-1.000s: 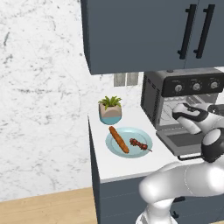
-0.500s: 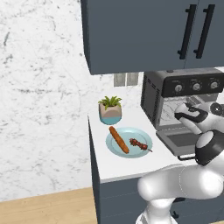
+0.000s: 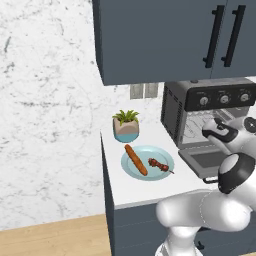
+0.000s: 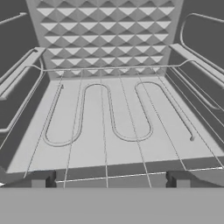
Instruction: Pick up the kebab skewer and baguette bread, and place them inside the toaster oven. Close the toaster oven door and start by setting the timer.
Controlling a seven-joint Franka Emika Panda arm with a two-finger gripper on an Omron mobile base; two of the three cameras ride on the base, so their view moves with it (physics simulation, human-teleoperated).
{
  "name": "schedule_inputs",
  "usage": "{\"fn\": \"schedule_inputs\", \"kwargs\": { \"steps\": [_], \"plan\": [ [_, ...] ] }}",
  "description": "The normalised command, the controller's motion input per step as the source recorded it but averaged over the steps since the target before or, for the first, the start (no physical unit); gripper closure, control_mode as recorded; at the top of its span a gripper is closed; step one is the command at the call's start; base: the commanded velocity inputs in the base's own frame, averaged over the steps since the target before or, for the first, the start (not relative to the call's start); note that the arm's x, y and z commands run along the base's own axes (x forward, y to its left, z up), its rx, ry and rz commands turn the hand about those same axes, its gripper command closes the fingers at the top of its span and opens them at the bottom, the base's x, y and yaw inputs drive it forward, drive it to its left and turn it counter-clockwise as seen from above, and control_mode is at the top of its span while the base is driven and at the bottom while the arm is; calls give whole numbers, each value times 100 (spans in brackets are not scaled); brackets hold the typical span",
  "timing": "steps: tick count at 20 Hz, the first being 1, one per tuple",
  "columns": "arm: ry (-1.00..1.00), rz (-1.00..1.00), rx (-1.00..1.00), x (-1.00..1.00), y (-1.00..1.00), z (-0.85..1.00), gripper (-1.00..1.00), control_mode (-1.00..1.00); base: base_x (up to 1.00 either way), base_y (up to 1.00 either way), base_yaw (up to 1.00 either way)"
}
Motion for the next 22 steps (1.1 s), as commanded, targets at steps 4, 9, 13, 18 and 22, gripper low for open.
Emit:
{"fn": "schedule_inputs", "kwargs": {
  "steps": [4, 9, 13, 18, 22],
  "plan": [
    [3, 0, 0, -36, 0, -47, -100, -100, 0, 0, 0],
    [4, 0, 0, -35, 0, -42, -100, -100, 0, 0, 0],
    [4, 0, 0, -35, 0, -40, -100, -100, 0, 0, 0],
    [6, 0, 0, -33, 0, -33, -100, -100, 0, 0, 0],
    [7, 0, 0, -33, 0, -26, -100, -100, 0, 0, 0]
  ]
}}
